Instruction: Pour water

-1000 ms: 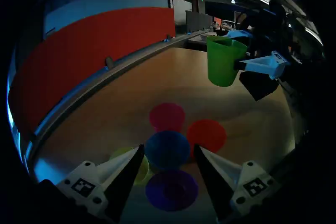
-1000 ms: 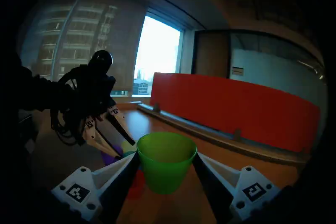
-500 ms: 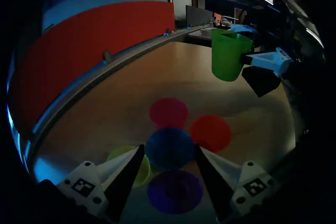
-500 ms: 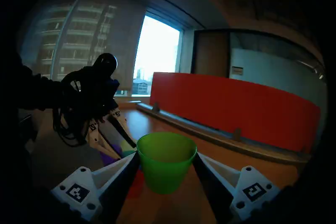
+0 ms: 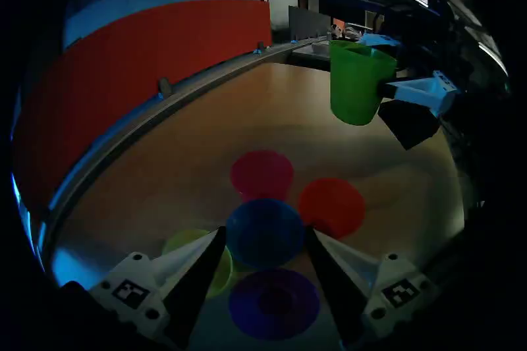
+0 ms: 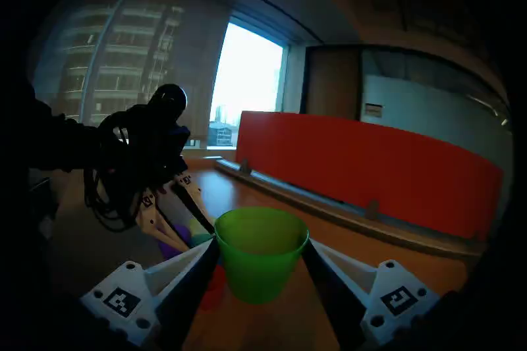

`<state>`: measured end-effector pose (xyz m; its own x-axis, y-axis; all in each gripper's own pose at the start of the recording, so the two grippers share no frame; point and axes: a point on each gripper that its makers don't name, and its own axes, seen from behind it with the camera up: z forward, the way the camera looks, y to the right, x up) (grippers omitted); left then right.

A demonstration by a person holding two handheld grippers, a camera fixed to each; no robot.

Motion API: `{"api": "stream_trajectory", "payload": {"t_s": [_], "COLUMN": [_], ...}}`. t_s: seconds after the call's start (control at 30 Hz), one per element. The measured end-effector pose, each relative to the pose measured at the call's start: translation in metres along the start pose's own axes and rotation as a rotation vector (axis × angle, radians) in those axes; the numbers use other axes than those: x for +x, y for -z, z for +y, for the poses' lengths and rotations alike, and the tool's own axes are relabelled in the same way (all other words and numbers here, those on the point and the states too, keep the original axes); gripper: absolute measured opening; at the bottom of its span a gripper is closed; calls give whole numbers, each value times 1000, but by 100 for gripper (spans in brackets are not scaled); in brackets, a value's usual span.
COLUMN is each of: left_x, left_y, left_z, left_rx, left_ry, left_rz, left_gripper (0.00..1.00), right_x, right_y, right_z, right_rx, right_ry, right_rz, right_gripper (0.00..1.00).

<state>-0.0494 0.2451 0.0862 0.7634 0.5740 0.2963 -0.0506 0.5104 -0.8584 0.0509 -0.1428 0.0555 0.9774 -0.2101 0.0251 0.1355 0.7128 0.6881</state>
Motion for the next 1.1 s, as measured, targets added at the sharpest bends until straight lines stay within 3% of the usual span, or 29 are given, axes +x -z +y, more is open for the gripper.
{"api": "stream_trajectory", "payload": {"t_s": [1.1], "left_x": [-2], "left_y": [4], "left_z": [-1], "left_rx": [15], "left_ry": [-3], "left_rz": [4], "left_gripper": [86], "right_x": [-2], "right_y": [2], "right_z": [1], "right_rx": [-5], "right_ry": [0], "right_rz": [-3], "right_gripper": [91]}}
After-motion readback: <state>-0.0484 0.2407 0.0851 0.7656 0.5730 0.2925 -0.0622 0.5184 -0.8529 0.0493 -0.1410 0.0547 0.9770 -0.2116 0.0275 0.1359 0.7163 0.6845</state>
